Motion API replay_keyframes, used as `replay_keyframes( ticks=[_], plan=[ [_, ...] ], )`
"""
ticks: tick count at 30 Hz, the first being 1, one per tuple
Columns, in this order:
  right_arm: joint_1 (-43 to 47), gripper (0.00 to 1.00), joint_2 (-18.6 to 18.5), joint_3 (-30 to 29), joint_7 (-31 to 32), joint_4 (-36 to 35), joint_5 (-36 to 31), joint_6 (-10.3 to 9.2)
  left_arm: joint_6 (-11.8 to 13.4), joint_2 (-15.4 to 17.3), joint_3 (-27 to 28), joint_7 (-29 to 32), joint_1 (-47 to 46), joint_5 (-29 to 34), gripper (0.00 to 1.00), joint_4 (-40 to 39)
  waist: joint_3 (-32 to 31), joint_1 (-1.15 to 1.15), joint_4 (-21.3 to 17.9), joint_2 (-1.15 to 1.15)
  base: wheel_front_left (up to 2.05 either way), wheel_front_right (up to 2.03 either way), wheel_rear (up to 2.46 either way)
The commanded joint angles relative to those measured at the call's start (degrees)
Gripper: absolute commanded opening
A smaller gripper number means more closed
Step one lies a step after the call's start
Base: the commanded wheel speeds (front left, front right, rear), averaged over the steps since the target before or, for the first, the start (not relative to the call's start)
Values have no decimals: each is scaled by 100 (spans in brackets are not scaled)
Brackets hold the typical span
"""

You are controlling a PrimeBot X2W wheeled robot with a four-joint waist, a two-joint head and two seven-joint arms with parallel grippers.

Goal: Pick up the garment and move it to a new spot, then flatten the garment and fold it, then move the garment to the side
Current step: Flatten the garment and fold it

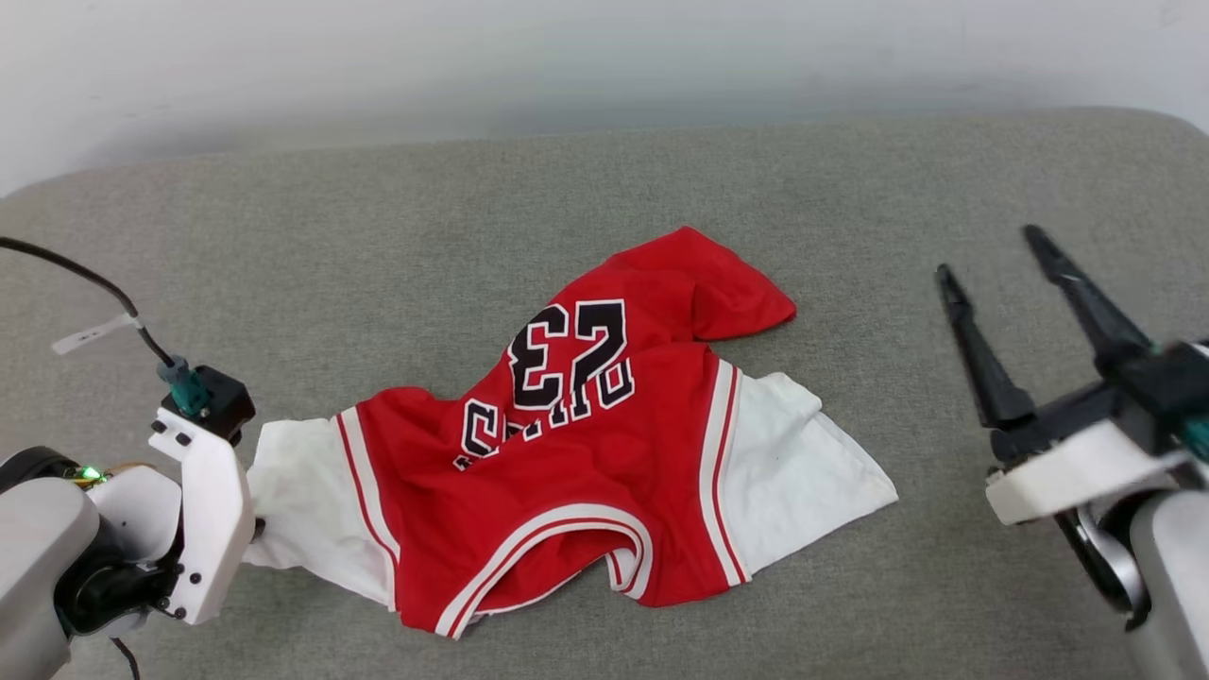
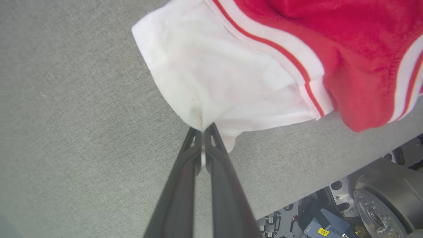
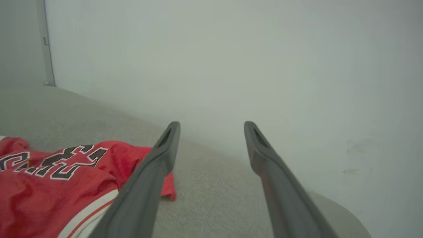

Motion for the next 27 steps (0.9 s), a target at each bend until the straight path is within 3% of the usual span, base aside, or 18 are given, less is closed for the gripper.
replay_keyframes(
  ticks=[1,7,14,19,23,24,27],
  plan=[
    [-234,100,-166,183,192,52,138,-4,-8,15,15,-40,-46,28,0,-67,-24,0,23,0,0,0,0],
    [-1294,100,-1339,1773,2495,327,1689,-5,72,115,66,-164,-124,162,0,-513,29,0,109,0,0,0,0],
    [-2247,100,-2176,3323,5235,285,3494,-4,174,47,54,-180,-270,349,0,-812,266,0,228,0,0,0,0],
    [-2599,100,-2087,3765,6071,716,4168,-4,188,-7,91,-214,-401,431,0,-944,495,0,311,0,0,0,0],
    [-2726,100,-1742,3958,6021,1239,4235,-4,199,-41,100,-244,-486,505,0,-984,687,0,370,0,0,0,0],
    [-2601,100,-1496,4469,5961,1765,4140,-3,175,-121,91,-251,-562,554,0,-981,816,0,425,0,0,0,0],
    [-2349,100,-1305,4809,5875,2119,4309,-3,161,-149,77,-264,-575,532,0,-948,858,0,426,0,0,0,0]
  ],
)
